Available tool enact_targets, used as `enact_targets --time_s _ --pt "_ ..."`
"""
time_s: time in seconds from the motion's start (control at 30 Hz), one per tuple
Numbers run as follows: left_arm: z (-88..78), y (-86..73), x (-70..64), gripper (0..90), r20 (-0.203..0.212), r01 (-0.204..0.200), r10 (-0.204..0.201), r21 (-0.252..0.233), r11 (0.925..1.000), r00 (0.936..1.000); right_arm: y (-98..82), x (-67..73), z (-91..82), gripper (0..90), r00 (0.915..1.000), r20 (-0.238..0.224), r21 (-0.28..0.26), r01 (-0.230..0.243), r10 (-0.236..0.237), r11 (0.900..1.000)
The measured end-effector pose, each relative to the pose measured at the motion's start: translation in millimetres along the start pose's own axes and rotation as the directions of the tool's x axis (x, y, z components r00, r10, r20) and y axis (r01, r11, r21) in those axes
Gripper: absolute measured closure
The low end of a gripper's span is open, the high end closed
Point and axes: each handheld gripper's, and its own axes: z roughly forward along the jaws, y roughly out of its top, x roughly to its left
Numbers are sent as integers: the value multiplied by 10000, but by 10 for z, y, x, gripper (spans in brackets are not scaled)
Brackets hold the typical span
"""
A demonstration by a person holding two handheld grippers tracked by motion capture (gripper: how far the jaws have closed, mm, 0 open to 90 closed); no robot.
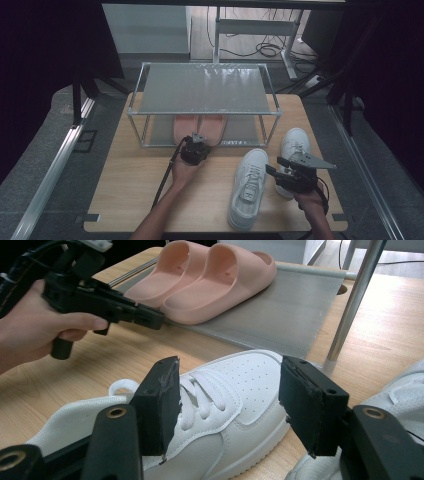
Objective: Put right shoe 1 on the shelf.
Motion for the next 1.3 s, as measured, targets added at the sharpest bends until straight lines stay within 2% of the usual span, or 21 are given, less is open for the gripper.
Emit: enact_targets --time_s 0.17,0.33,0.47,0.6,0.77,0.93,1.0,1.17,1.3 --pt "-242 -116 58 808 164 250 -245 -274 9993 9996 6 7 -5 420 10000 1 -29 33 -33 10000" --pt "-445 -252 86 738 216 145 -139 -281 9995 9997 -4 15 22 419 10000 -28 48 13 -12 10000" --pt "-555 -340 59 673 262 47 -39 -316 9995 9997 -1 30 27 419 10000 -61 55 51 -51 10000" --pt "-650 -420 23 610 332 -88 97 -279 9996 9994 -6 30 35 419 10000 -58 83 35 -34 10000" --pt "-739 -494 -10 582 392 -252 261 -219 9994 9989 -11 41 49 418 9999 -111 103 -34 36 9999" --pt "-825 -577 -20 557 530 -243 248 -86 9997 9983 -16 41 57 417 9999 -126 108 -89 90 9999" --pt "-878 -611 -19 543 441 -297 294 61 9995 9986 -17 44 56 418 9998 -142 85 -103 104 9999" --pt "-1017 -723 -10 529 285 -285 283 60 9996 9992 -25 64 41 420 9999 -157 71 -53 55 10000" --pt "-1043 -781 17 522 209 -268 266 87 9996 9994 -21 79 35 428 9999 -161 -71 44 -45 10000"
